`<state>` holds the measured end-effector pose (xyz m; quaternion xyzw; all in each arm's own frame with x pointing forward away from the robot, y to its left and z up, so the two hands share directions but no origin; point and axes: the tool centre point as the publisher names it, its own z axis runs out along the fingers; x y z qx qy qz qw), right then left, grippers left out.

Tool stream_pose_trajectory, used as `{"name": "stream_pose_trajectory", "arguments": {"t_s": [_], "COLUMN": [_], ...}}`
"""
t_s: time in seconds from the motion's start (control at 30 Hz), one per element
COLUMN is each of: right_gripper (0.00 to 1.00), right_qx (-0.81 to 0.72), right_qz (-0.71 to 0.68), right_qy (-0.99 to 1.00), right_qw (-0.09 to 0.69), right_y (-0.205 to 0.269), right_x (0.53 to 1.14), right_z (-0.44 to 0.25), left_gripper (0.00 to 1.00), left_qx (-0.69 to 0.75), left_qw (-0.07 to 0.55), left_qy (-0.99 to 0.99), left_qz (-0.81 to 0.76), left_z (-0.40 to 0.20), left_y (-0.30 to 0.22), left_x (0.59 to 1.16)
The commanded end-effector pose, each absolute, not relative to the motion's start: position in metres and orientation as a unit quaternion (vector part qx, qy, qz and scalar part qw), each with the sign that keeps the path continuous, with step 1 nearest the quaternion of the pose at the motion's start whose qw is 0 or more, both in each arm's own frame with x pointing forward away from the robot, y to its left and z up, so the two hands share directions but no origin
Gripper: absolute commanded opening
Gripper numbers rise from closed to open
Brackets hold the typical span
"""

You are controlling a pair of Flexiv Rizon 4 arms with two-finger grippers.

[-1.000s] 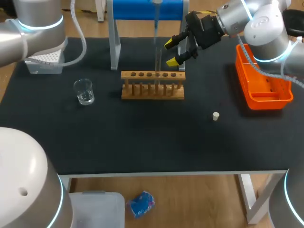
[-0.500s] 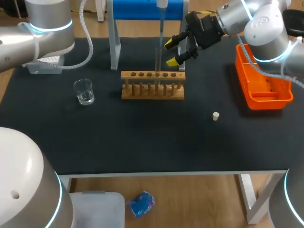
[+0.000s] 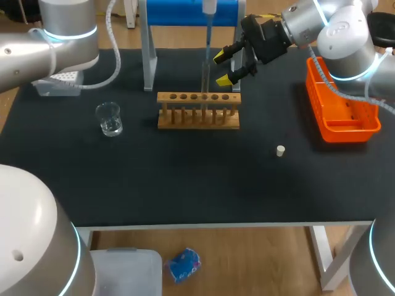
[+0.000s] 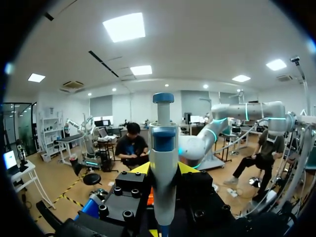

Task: Invert the test tube, pick up the pipette, mount the tip to pipette, aspirate from beaker and dispense into the tube, eject the tip, return the pipette, and cap with the stopper.

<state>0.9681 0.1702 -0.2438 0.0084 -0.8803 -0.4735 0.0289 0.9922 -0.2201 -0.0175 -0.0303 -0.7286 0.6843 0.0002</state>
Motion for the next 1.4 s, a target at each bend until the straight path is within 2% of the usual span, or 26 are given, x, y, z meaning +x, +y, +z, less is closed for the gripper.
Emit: {"name": "stream_pose_trajectory", "arguments": {"t_s": [0.03, 0.77, 1.4], "right_gripper": [1.0, 1.0, 1.0], "right_qx": [0.009, 0.009, 0.009], "right_qz": [-0.472, -0.472, -0.472], "right_qy": [-0.881, -0.881, -0.881], "right_qw": [0.03, 0.03, 0.03], "right_y": [0.169, 0.169, 0.169], "right_x": [0.968, 0.968, 0.968], "right_z": [-0.243, -0.243, -0.243], "left_gripper": [0.0, 0.0, 0.0], "left_qx": [-0.028, -0.017, -0.024], "left_qw": [0.0, 0.025, 0.015], "left_qy": [-0.729, -0.722, -0.717], "left_qz": [0.684, 0.691, 0.696], "left_z": [-0.021, -0.028, -0.031], "left_y": [-0.216, -0.219, -0.222], "left_x": [0.993, 0.991, 1.0]}}
